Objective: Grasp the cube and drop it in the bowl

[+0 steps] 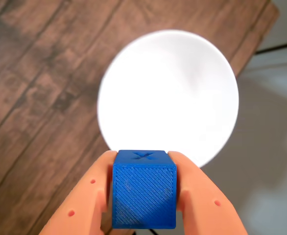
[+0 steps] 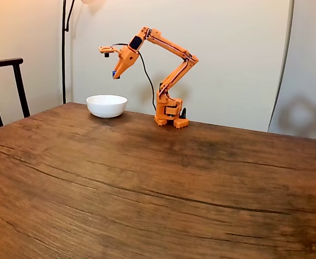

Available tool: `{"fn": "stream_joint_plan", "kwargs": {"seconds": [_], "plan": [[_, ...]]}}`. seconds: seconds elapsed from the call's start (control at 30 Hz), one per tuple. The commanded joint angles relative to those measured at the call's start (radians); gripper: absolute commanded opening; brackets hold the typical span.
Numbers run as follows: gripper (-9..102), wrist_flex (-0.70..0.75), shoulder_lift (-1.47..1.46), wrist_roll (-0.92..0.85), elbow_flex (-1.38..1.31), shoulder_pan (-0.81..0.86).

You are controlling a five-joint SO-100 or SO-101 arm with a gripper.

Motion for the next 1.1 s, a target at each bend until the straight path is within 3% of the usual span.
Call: {"fn": "stream_joint_plan", "kwargs": {"seconds": [0.0,0.77,0.97,1.07], "plan": [[7,-0.049,0.008,0.006,0.037,0.048],[9,-0.417,0.006,0.005,0.342,0.152],[32,-0.44,0.006,0.003,0.377,0.152],[36,-0.431,0.006,0.003,0.374,0.152]]}}
